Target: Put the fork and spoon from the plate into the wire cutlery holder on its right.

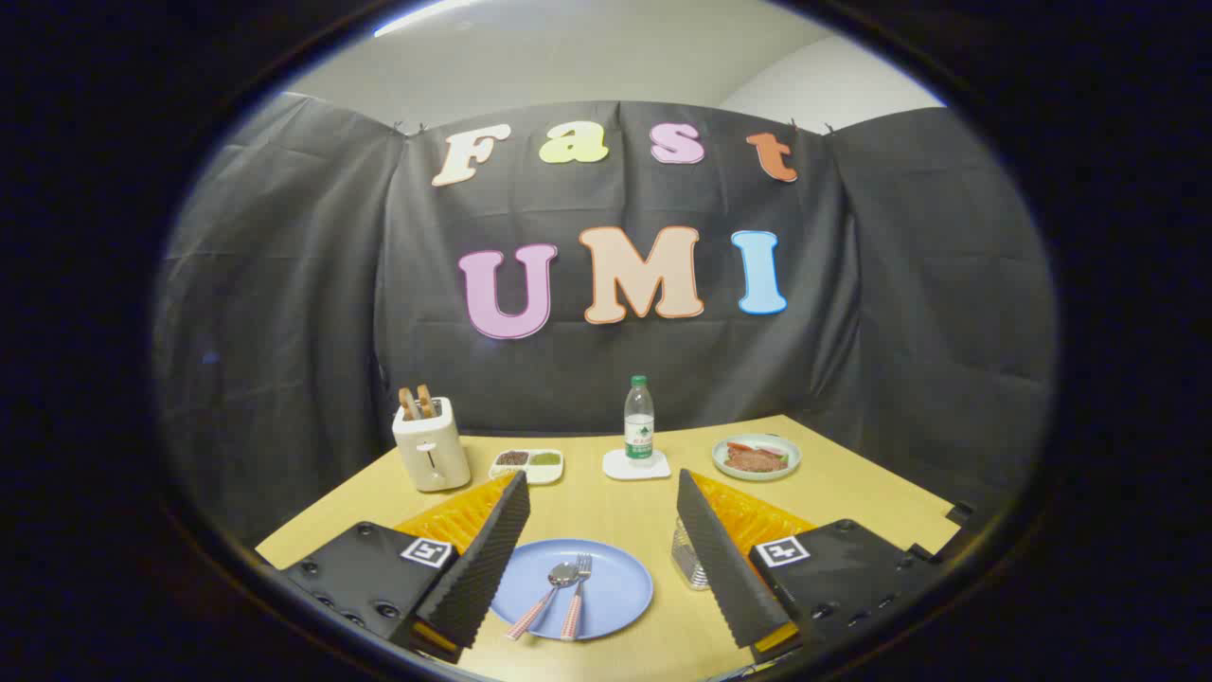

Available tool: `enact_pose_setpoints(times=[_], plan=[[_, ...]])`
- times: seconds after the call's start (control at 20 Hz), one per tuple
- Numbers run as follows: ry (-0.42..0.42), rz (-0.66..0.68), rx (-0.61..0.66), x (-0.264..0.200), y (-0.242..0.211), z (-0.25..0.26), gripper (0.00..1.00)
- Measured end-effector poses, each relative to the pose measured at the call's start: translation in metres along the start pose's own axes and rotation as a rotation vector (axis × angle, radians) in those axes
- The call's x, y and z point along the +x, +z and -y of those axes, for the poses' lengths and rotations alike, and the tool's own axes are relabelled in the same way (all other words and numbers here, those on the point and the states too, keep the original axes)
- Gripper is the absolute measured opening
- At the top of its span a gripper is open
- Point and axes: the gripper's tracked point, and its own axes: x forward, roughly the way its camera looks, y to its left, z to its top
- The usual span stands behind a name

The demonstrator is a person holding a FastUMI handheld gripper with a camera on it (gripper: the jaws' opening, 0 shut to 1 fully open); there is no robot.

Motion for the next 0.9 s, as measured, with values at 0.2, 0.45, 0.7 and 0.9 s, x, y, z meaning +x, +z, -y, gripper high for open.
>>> enact_pose_setpoints(times=[0.2, 0.45, 0.7, 0.9], plan=[[-0.007, -0.015, 0.016, 0.002, -0.007, -0.001, 0.99], [-0.003, -0.027, 0.010, 0.006, -0.011, -0.007, 0.99], [0.002, -0.040, 0.001, 0.010, -0.019, -0.013, 0.99], [-0.017, -0.060, 0.002, 0.013, -0.038, -0.011, 0.99]])
